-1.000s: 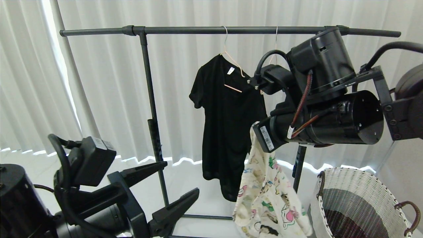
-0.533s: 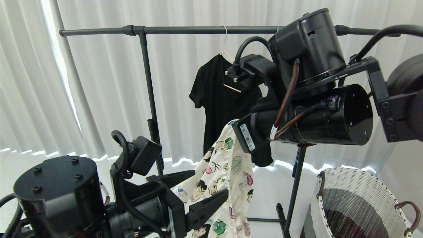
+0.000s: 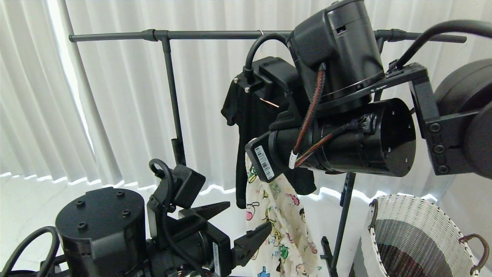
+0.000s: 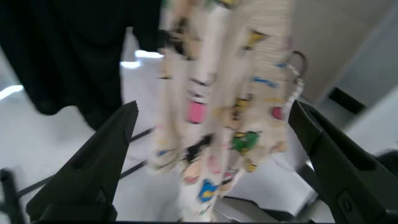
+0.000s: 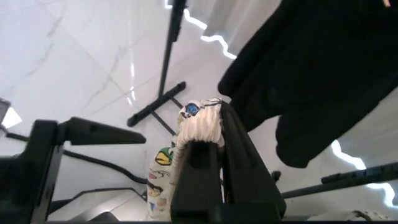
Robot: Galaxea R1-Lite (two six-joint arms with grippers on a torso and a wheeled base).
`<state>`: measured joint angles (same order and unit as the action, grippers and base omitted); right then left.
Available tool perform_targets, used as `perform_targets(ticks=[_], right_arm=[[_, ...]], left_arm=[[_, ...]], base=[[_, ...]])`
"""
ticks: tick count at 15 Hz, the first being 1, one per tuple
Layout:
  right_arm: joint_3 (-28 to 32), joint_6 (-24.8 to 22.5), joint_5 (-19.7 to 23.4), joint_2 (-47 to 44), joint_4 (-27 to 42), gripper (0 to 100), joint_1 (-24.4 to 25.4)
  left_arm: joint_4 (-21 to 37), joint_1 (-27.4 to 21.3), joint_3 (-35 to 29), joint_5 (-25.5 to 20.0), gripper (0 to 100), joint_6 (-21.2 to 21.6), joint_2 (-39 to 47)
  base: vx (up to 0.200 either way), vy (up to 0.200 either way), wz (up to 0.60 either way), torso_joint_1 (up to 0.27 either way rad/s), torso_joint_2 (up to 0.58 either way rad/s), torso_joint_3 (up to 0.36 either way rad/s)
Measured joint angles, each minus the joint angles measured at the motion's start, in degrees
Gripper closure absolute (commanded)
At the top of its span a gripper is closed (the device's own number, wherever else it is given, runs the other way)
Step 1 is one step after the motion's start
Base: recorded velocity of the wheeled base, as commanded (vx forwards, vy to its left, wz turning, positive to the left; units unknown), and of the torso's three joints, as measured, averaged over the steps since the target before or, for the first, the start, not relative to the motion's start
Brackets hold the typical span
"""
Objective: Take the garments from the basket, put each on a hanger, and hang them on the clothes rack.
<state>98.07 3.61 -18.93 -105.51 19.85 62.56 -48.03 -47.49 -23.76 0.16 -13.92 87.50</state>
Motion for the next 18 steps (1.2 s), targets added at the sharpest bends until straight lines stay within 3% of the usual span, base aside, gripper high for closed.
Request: perform_targets(ticks=[4,8,10,13,18], right_arm=[[0.2,0.02,-3.93,-1.13,-0.83,100,0.2],[0.85,-0.2,-4.61,-1.85,-1.68,100,0.48],[1.34,-0.28,-4.79,-1.74,-1.46,100,0.5],[1.43,-0.35,-4.9,-0.94,-1.16,100,0.24],[1.35,-0.57,-5.64,1.46,1.17,100,-0.49]], left_arm=[[-0.09,-1.78,-1.27,0.63,0,0.46,0.65],[0.05,0.23,-0.93,9.91,0,1.26,2.79],[0.16,2.55,2.38,12.67,0,3.61,4.34],[0.02,3.9,8.98,13.45,0,8.89,4.8],[-1.26,4.06,10.56,13.39,0,9.02,2.93]], base=[[0.0,0.0,0.0,0.0,0.0,0.0],[0.0,0.0,0.0,0.0,0.0,0.0],[0.0,0.0,0.0,0.0,0.0,0.0],[0.0,0.0,0.0,0.0,0.0,0.0],[0.0,0.0,0.0,0.0,0.0,0.0]])
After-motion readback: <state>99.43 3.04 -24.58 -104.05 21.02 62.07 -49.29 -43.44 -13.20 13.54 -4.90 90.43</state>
